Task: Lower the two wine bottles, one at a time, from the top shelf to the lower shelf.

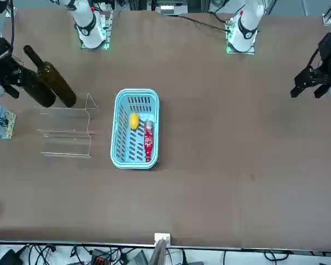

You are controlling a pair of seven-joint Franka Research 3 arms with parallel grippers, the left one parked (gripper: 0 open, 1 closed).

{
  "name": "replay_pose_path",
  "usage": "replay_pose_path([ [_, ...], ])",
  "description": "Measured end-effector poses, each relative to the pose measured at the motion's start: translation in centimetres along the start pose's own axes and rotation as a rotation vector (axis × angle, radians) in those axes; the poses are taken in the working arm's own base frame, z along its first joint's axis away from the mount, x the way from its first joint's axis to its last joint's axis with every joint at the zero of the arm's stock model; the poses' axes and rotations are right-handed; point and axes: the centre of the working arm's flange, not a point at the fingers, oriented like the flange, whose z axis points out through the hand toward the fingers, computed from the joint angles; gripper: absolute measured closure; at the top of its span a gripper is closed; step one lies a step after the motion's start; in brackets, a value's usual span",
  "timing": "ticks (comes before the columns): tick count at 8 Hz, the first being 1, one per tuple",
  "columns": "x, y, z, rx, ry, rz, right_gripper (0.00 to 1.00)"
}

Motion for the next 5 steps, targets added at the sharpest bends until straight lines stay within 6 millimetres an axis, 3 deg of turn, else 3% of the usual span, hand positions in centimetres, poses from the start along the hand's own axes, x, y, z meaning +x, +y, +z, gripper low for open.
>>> replay_pose_path([
  [5, -0.02, -0.11, -0.11, 0.000, -0.002, -0.001, 0.00],
])
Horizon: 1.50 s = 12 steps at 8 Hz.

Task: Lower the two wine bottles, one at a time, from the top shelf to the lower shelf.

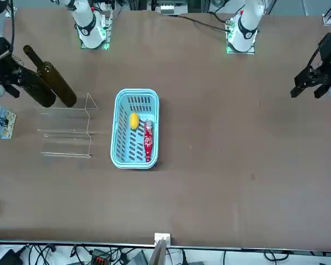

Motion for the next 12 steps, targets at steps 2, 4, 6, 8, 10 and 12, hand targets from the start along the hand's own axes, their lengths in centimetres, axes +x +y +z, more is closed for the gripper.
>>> replay_pose_path([
  [2, -0.3, -0.4, -0.2, 0.002, -0.020, -0.006, 0.00],
  [4, -1.4, -1.1, -1.2, 0.006, -0.041, -0.019, 0.00],
  [6, -3.0, -1.6, -2.8, 0.011, -0.059, -0.029, 0.00],
  [8, -4.7, -1.7, -4.2, 0.016, -0.081, -0.030, 0.04],
  [10, -5.8, -1.7, -4.8, 0.019, -0.103, -0.031, 0.15],
  [12, -6.5, -1.7, -4.6, 0.015, -0.122, -0.032, 0.15],
])
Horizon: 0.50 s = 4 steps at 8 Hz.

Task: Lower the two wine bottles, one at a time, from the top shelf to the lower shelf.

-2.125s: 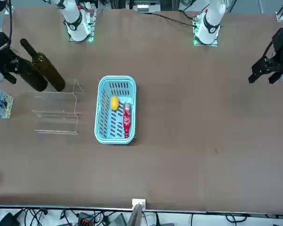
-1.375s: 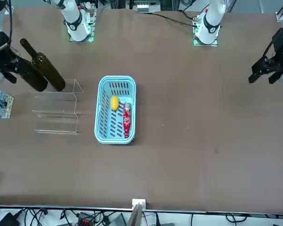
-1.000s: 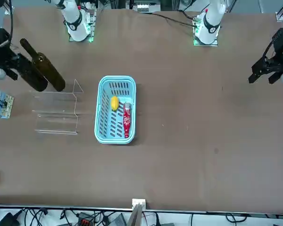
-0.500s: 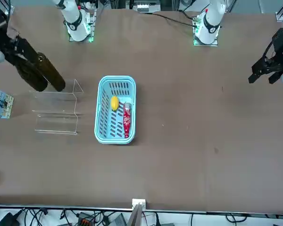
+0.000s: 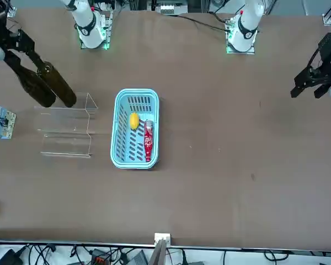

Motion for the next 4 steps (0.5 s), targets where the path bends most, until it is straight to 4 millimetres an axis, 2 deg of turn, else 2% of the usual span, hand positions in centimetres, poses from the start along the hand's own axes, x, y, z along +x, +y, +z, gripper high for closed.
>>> replay_pose_path([
  [4, -0.81, -0.30, 1.06, -0.004, -0.026, -0.006, 0.26],
])
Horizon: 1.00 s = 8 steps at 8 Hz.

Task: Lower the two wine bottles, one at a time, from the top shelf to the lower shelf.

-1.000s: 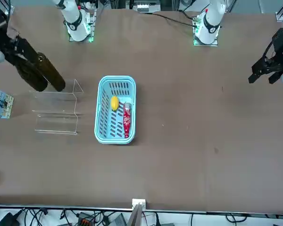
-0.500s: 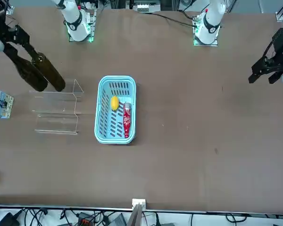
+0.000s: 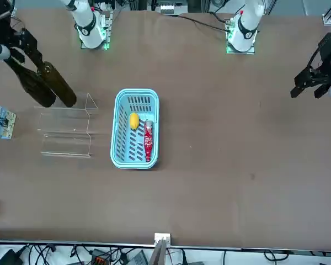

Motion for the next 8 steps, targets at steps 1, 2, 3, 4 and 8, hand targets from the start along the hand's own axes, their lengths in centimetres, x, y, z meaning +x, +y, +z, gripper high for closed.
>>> replay_pose_path([
  [1, -0.11, -0.03, 0.22, -0.001, -0.007, -0.001, 0.29],
  [2, -0.20, -0.09, 0.37, -0.005, -0.013, -0.002, 0.33],
  [3, -0.27, -0.18, 0.48, -0.011, -0.018, -0.004, 0.35],
  [4, -0.33, -0.26, 0.57, -0.015, -0.023, -0.006, 0.37],
  [8, -0.52, -0.36, 0.71, -0.016, -0.039, -0.008, 0.42],
])
